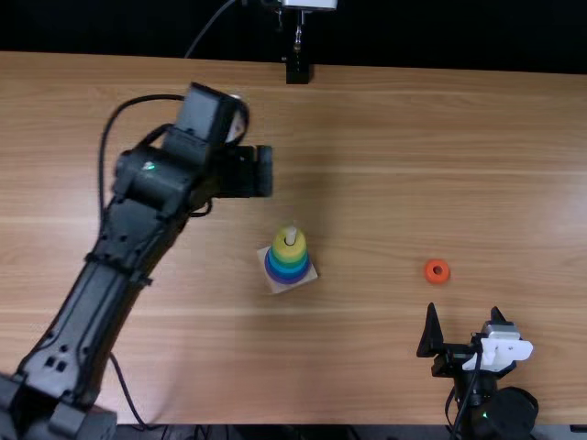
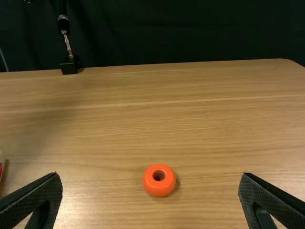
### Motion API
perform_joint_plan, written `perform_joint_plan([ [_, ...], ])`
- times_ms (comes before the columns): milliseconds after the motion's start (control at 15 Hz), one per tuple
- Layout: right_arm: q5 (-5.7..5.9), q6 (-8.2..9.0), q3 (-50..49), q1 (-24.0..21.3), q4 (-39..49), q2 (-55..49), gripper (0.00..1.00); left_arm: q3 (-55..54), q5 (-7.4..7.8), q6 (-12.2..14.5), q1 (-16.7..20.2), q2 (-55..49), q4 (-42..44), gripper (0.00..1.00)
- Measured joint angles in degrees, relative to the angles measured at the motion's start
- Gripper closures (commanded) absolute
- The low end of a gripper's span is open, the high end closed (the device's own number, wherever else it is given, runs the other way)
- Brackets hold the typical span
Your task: Build the Hanoi tower: stack the rings onto the peg from bottom to top in this color order: purple, dark blue, light blue, dark green, light green, yellow, orange.
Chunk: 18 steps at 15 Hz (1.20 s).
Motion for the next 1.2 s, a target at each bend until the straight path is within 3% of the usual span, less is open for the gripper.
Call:
perform_joint_plan([
  [133,-0.02,0.02,0.02,0.00,0.00,0.00,0.00,-10.34,1.97,0.00,5.64,-8.94,9.49,0.00],
  [333,0.00,0.02,0.00,0.00,0.02,0.00,0.00,-24.30,2.23,1.49,11.78,-20.24,17.99,0.00],
  [533,0.00,0.00,0.00,0.00,0.02,0.00,0.00,-38.47,-1.07,7.65,15.56,-32.61,29.07,0.00],
  [600,-0.02,0.00,0.02,0.00,0.00,0.00,0.00,-42.36,-2.01,9.25,16.11,-36.33,32.57,0.00],
  [800,-0.04,0.02,0.02,0.00,0.02,0.00,0.00,-57.77,-2.95,12.48,17.05,-51.06,42.18,0.00],
  [1200,-0.02,0.00,0.00,0.00,0.02,0.00,0.00,-82.03,-3.80,13.75,17.03,-76.06,44.17,0.00],
])
